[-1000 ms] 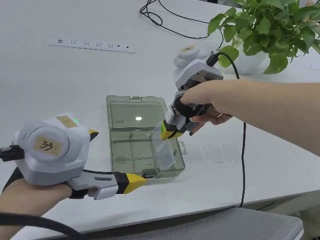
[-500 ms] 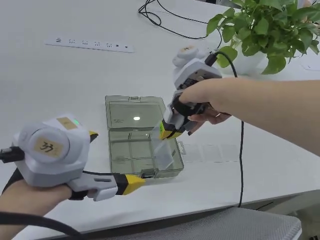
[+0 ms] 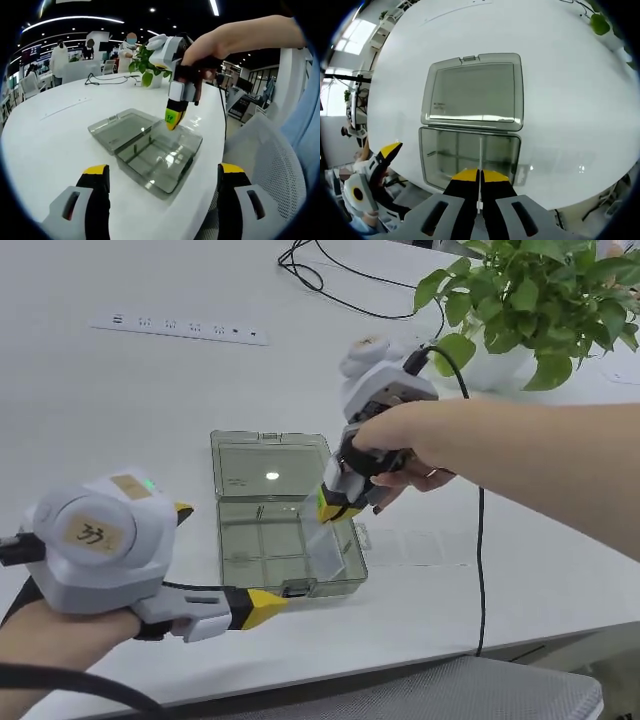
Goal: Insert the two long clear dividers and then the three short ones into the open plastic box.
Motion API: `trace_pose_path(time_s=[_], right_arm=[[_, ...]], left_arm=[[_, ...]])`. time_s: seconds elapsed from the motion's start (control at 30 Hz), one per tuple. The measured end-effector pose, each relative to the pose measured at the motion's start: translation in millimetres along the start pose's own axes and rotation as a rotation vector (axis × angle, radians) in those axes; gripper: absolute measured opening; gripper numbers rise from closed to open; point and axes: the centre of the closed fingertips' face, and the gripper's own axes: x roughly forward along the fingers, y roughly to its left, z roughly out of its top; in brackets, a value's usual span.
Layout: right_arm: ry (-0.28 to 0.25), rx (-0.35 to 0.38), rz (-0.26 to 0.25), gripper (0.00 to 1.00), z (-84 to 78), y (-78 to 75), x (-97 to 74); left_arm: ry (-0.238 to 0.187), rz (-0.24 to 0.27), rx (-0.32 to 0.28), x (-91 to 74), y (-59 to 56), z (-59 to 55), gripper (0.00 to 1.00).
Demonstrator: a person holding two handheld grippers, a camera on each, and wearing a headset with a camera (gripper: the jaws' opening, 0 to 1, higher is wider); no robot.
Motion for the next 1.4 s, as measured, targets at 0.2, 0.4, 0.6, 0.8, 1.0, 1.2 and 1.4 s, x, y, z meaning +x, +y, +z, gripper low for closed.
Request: trace_pose_path(time_s=[0.2,0.4,0.6,0.8,1.0,1.2,1.4], right_arm=[[0.002,-0.007,-0.009,0.02,1.8,-0.3,0.5],[-0.009,-0.006,-0.008,0.02,-3.4,1.7,-2.9],[-0.020,-0.001,-0.011,0.02,-1.8,-0.6,-4.5],[-0.025,-0.003,-0.015,0.02,-5.7,0.1,-5.1],[-0.021,-0.014,-0.027,0.02,-7.7,3.4,-2.9],[-0.008,-0.023,-0.032,0.02,-9.7,4.4,-2.8],[0.000,-0.042,-0.043,0.02,-8.0,5.8,-0.4]], left_arm=[[0.004,0.000,0.005,0.9,0.2,-1.1,0.90],[-0.001,-0.007,0.001,1.8,-1.2,-0.9,0.90],[0.003,-0.017,0.006,3.4,-3.3,-2.0,0.90],[0.001,-0.021,0.007,4.0,-3.4,-1.2,0.90],[-0.003,-0.016,0.003,1.7,-1.7,-1.6,0.90],[-0.002,-0.008,-0.004,0.2,-0.3,-3.7,0.90],[-0.004,-0.008,-0.009,1.3,-0.2,-2.8,0.90]])
